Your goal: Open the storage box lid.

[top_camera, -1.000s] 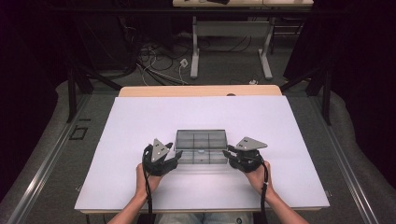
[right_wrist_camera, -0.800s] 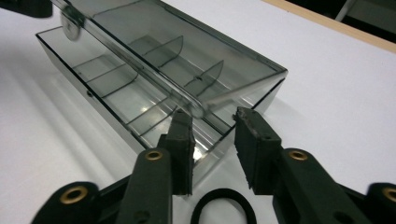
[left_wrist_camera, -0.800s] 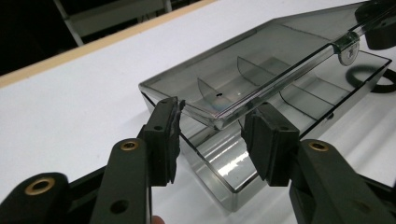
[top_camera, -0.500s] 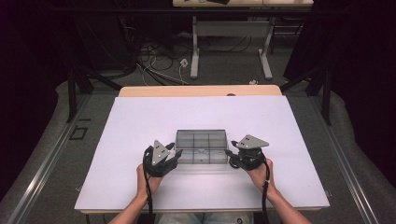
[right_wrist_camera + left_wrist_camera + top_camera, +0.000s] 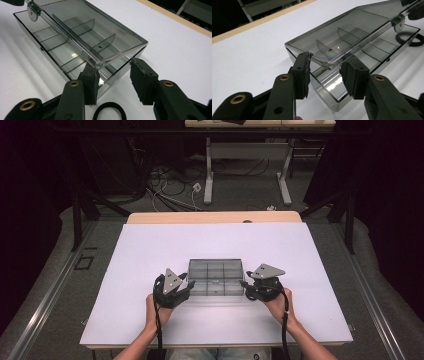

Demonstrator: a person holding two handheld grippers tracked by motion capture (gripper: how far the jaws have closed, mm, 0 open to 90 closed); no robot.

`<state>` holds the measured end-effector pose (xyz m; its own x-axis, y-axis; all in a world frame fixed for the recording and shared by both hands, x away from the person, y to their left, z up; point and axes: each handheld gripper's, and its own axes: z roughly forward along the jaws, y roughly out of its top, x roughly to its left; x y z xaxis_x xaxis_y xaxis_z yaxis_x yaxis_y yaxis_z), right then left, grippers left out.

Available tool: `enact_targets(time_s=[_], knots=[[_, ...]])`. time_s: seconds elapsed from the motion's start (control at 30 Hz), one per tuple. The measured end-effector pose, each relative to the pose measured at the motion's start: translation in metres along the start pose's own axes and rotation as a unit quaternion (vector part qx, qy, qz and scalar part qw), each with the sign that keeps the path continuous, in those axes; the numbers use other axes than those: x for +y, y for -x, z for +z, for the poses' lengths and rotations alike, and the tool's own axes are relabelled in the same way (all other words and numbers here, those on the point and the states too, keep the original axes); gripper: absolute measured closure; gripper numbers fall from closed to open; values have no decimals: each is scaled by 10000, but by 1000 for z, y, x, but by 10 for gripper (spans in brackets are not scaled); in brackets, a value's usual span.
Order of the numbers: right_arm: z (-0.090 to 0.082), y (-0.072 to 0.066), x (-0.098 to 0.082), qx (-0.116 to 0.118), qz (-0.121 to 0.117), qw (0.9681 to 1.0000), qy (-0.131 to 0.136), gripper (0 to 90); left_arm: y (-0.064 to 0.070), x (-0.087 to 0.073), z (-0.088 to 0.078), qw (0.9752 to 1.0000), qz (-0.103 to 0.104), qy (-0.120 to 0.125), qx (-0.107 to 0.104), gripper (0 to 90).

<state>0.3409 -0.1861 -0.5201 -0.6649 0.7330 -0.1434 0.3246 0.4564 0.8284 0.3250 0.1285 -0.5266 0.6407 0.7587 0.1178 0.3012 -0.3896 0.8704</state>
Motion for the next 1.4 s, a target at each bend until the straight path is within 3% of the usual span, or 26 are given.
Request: enact_targets(time_s=[0.4, 0.67, 0.73, 0.83, 1.2, 1.4], knots=[[-3, 3, 10, -15, -92, 9999, 138, 608, -4, 9, 3, 9998, 154, 72, 62, 580], [-1, 3, 19, 49, -147, 9997, 178, 634, -12, 13, 4, 9999, -12, 170, 10, 633], [0, 3, 22, -26, -237, 9995, 191, 634, -14, 13, 4, 9998, -43, 194, 0, 651], [0, 5, 27, -10, -234, 9996, 178, 643, -18, 15, 4, 9996, -124, 259, -30, 677], [1, 16, 40, -3, -92, 9996, 284, 682, -27, 30, 5, 9996, -77, 240, -94, 687], [4, 22, 48, 15, 24, 9996, 291, 682, -34, 39, 7, 9995, -153, 239, -152, 699]])
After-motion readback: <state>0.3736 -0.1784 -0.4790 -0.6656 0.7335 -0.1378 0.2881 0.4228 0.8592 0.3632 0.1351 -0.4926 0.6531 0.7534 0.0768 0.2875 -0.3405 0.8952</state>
